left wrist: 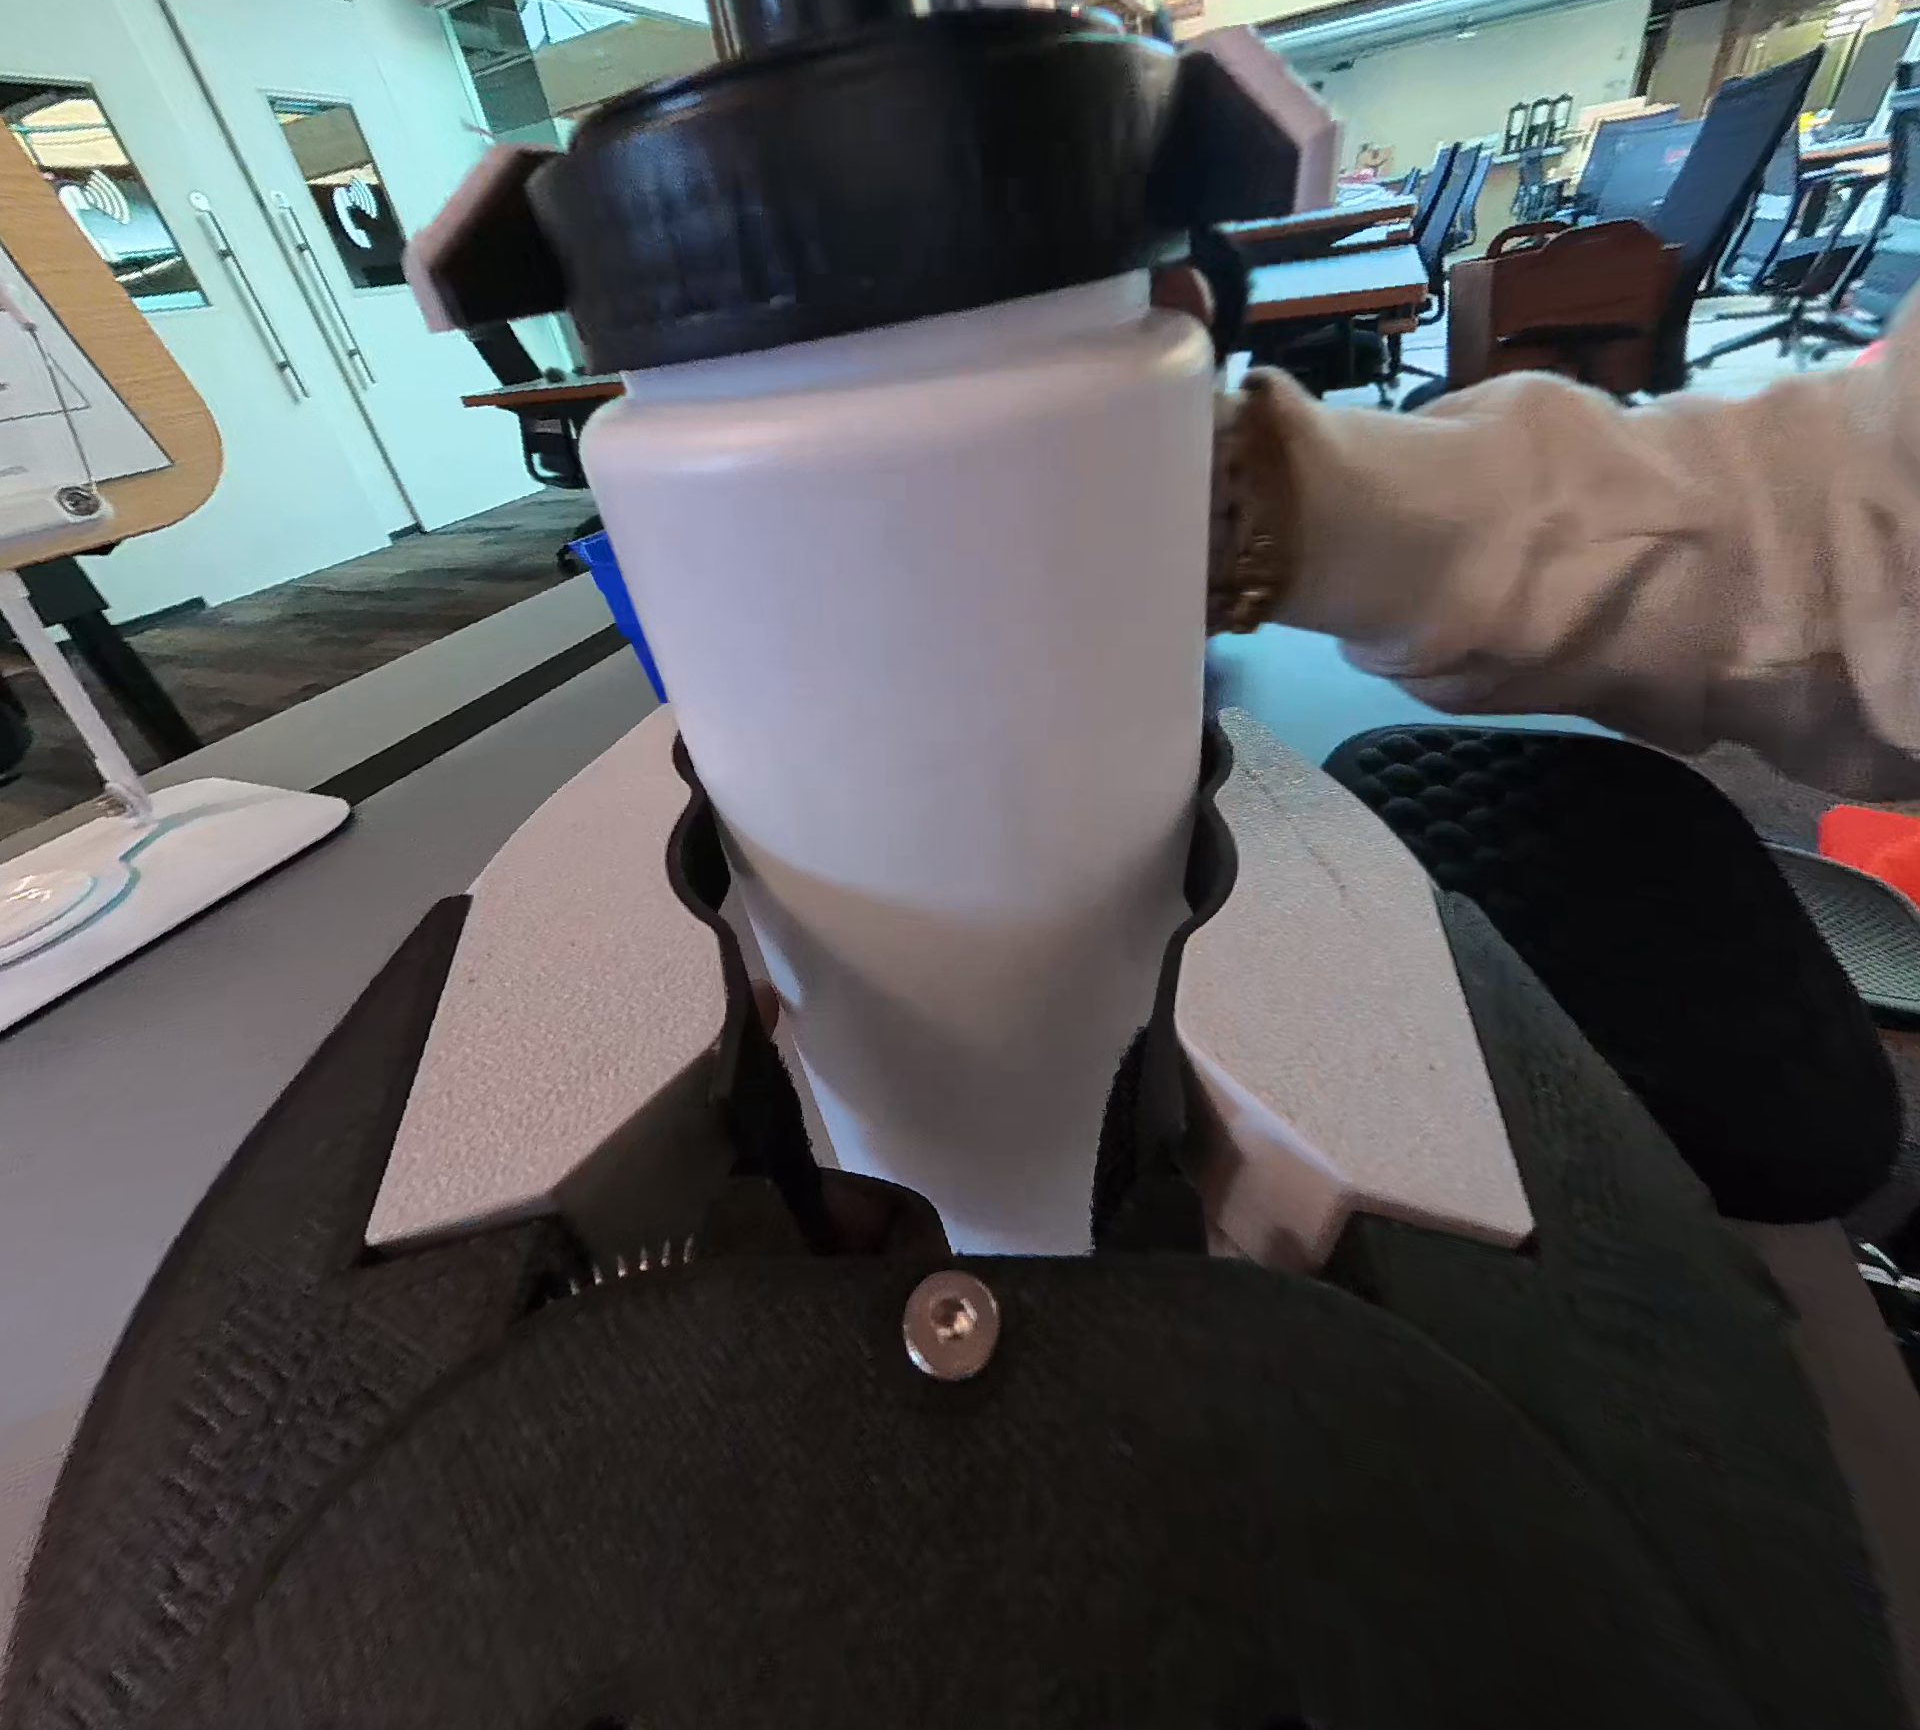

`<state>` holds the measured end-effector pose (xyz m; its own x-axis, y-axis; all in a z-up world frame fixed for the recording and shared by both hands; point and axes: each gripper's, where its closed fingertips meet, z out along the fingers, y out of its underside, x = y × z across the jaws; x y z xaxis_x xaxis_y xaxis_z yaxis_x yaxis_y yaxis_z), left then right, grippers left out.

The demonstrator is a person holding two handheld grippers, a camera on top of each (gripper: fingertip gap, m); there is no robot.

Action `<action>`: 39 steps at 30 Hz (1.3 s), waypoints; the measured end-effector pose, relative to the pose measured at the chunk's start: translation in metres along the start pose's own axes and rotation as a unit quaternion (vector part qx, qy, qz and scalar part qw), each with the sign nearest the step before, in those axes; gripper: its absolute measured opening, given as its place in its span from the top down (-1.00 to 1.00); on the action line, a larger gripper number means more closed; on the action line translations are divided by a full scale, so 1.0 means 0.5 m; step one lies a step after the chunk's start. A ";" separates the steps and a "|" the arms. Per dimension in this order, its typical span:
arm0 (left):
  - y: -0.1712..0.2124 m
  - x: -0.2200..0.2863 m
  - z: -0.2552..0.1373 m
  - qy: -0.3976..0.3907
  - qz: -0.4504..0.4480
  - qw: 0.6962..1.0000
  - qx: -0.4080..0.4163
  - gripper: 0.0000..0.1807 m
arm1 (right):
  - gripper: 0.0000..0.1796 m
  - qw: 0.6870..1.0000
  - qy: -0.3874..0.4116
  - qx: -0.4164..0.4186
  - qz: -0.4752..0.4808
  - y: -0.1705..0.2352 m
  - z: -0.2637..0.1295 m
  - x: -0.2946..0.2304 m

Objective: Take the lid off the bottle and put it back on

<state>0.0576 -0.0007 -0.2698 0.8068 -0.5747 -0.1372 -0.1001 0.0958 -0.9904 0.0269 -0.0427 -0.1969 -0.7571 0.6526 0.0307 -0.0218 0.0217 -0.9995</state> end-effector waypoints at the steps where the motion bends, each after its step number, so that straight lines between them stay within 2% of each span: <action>1: 0.000 0.000 0.000 0.002 -0.004 1.000 0.002 0.02 | 0.14 0.999 -0.040 0.006 0.008 -0.001 0.000 -0.003; 4: -0.001 -0.005 -0.004 0.004 -0.014 1.000 0.008 0.02 | 0.15 0.995 -0.095 0.011 0.020 -0.002 0.007 -0.001; 7: 0.001 -0.010 -0.004 -0.006 -0.005 1.000 0.004 0.02 | 0.13 0.998 -0.061 0.009 0.026 -0.004 0.010 0.007; 9: 0.001 -0.011 -0.002 -0.014 0.002 1.000 0.001 0.02 | -0.17 0.999 0.024 0.008 0.032 -0.003 0.008 0.023; 11: 0.002 -0.015 -0.002 -0.028 0.002 1.000 0.000 0.02 | -0.36 0.989 0.143 -0.001 0.031 -0.002 -0.001 0.042; 14: 0.003 -0.023 -0.002 -0.050 0.005 0.999 -0.004 0.02 | -0.27 0.945 0.327 0.014 0.007 -0.024 -0.020 0.050; 16: 0.003 -0.024 -0.001 -0.058 0.010 0.998 -0.007 0.02 | -0.23 0.900 0.435 0.020 -0.006 -0.031 -0.034 0.048; 18: 0.003 -0.024 0.000 -0.065 0.013 0.998 -0.008 0.02 | -0.15 0.863 0.505 -0.002 -0.020 -0.021 -0.037 0.046; 21: 0.003 -0.025 -0.001 -0.066 0.013 0.998 -0.009 0.02 | -0.06 0.837 0.544 -0.051 -0.028 0.007 -0.029 0.057; 22: 0.003 -0.025 -0.001 -0.066 0.012 0.998 -0.009 0.02 | 0.10 0.839 0.539 -0.066 -0.021 0.016 -0.025 0.060; 24: 0.004 -0.027 -0.002 -0.062 0.007 0.998 -0.010 0.02 | 0.13 0.857 0.510 -0.066 -0.013 0.015 -0.022 0.063; 26: 0.004 -0.027 -0.004 -0.050 0.003 0.999 -0.008 0.02 | 0.13 0.892 0.448 -0.066 -0.007 0.016 -0.013 0.061; 29: 0.003 -0.021 -0.005 -0.029 0.002 1.000 -0.006 0.02 | 0.13 0.946 0.317 -0.067 -0.010 0.016 -0.002 0.047; 32: 0.001 -0.005 -0.004 0.001 0.005 1.000 -0.002 0.02 | 0.13 0.986 0.157 -0.056 -0.021 0.014 0.004 0.021; 35: -0.001 0.004 -0.004 0.016 -0.004 1.000 0.003 0.02 | 0.13 0.999 0.039 -0.029 -0.017 0.011 0.006 0.001; 37: -0.001 -0.002 -0.006 0.012 -0.012 1.000 0.006 0.02 | 0.13 0.999 0.025 -0.026 -0.014 0.010 0.010 0.008; 39: 0.000 -0.010 -0.007 0.001 -0.013 1.000 0.006 0.02 | 0.11 0.998 0.052 -0.036 -0.007 0.010 0.013 0.021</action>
<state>0.0514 -0.0008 -0.2690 0.8078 -0.5787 -0.1118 -0.0718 0.0916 -0.9932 0.0146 -0.0409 -0.2015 -0.6850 0.7270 0.0477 0.0178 0.0822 -0.9965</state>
